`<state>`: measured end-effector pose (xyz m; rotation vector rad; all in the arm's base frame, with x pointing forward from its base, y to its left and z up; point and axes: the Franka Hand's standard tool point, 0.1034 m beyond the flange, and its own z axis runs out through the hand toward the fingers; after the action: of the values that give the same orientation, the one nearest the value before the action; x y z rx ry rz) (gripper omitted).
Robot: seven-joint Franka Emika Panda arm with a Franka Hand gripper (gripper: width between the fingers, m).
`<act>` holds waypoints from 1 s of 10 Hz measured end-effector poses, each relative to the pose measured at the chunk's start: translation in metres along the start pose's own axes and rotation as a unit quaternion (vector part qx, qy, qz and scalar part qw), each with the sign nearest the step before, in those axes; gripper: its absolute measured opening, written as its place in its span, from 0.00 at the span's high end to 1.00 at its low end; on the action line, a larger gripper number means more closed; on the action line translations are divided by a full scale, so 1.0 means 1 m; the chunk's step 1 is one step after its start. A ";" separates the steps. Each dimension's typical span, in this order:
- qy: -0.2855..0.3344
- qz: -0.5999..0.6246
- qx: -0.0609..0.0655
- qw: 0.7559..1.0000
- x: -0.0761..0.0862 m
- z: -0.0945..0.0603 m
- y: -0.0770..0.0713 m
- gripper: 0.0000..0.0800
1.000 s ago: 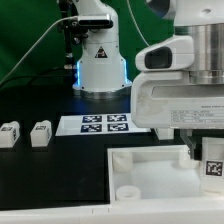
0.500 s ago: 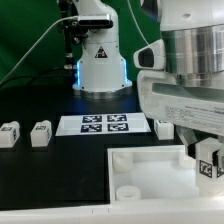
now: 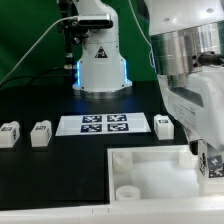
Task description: Assemble one leg
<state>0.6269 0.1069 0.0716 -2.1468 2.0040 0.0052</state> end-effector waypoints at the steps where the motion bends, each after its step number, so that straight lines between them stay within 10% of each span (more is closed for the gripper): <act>1: 0.000 -0.005 0.000 1.000 0.000 0.000 0.000 0.32; 7: 0.019 -0.370 -0.018 0.929 -0.010 0.002 0.002 0.19; 10: 0.030 -0.564 -0.050 0.824 -0.016 -0.001 -0.002 0.19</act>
Offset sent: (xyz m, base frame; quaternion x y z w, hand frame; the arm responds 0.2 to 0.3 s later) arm 0.0016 0.0134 0.0023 -0.0359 0.0528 -0.4554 0.8880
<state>0.6273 0.1225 0.0754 -3.0466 0.4685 -0.1360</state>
